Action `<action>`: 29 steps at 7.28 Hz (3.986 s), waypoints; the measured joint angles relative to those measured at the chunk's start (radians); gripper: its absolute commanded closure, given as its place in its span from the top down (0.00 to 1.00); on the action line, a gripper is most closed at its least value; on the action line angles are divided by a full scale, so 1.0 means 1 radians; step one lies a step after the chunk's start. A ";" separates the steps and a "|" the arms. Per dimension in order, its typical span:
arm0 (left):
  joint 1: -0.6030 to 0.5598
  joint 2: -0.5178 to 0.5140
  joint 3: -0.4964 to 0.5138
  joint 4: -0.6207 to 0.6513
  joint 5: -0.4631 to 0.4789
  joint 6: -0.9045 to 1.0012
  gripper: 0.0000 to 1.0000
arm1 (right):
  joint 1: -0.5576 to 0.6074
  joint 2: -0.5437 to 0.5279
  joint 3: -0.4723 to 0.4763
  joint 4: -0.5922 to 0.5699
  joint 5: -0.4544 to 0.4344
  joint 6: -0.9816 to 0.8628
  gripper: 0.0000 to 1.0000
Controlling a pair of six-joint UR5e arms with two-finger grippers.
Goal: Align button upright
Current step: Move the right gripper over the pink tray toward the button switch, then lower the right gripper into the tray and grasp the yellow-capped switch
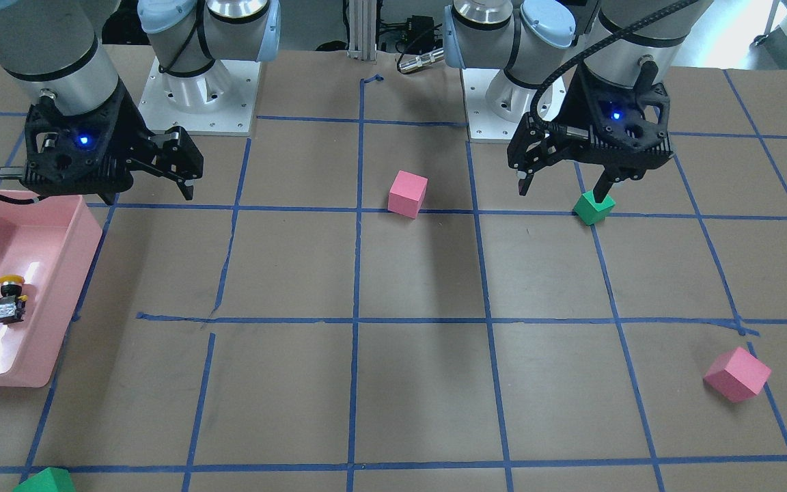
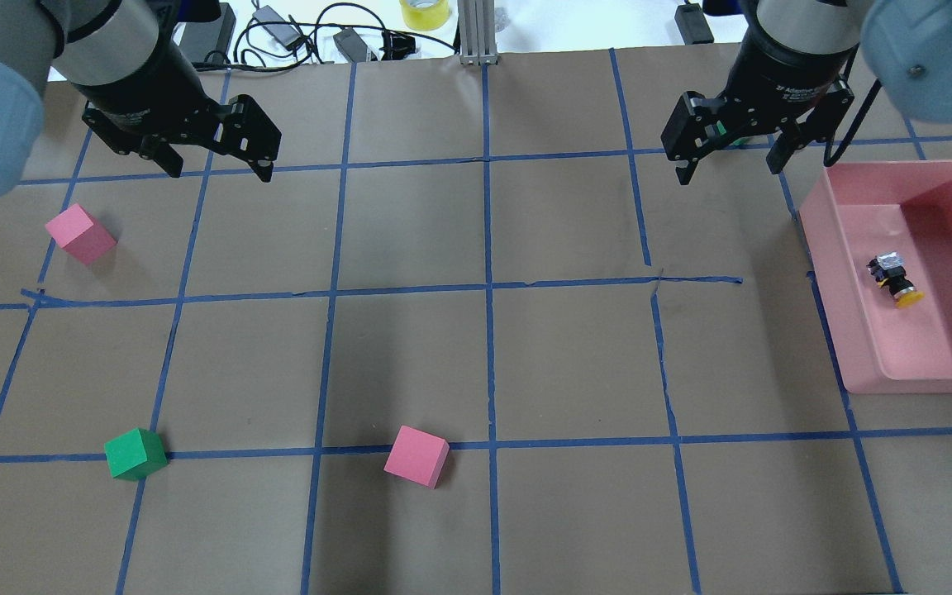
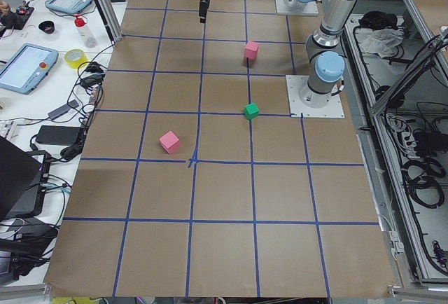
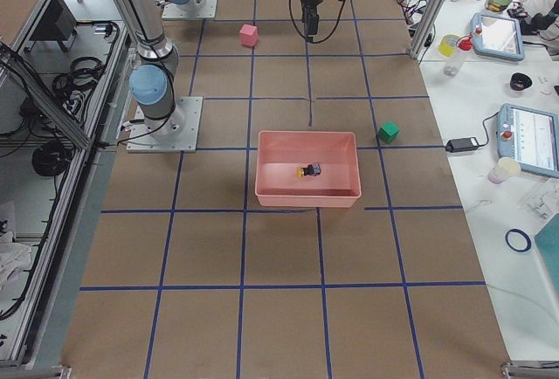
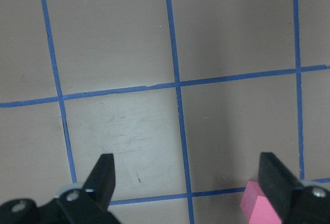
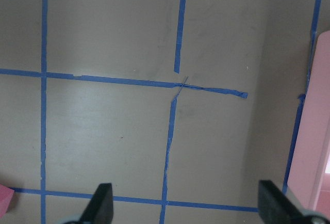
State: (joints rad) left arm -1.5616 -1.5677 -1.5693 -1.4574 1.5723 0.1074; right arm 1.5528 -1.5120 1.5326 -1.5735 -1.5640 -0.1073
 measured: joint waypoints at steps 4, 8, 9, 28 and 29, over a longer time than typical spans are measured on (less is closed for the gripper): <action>0.000 0.000 0.000 0.000 0.000 0.001 1.00 | 0.001 0.000 0.000 -0.004 -0.017 0.001 1.00; 0.003 0.000 0.000 0.000 0.000 0.000 1.00 | 0.001 -0.006 0.008 -0.007 -0.041 0.011 1.00; 0.003 0.000 0.000 -0.001 0.000 0.000 1.00 | -0.001 -0.004 0.013 -0.010 -0.056 0.015 1.00; 0.003 0.000 0.001 0.000 0.000 0.000 1.00 | -0.552 0.339 0.292 -0.633 -0.138 -0.308 0.98; 0.003 0.000 0.001 0.000 0.000 0.000 1.00 | -0.552 0.348 0.297 -0.634 -0.139 -0.319 0.98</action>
State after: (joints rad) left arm -1.5585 -1.5677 -1.5686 -1.4573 1.5723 0.1074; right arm 1.0003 -1.1636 1.8293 -2.2073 -1.7028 -0.4265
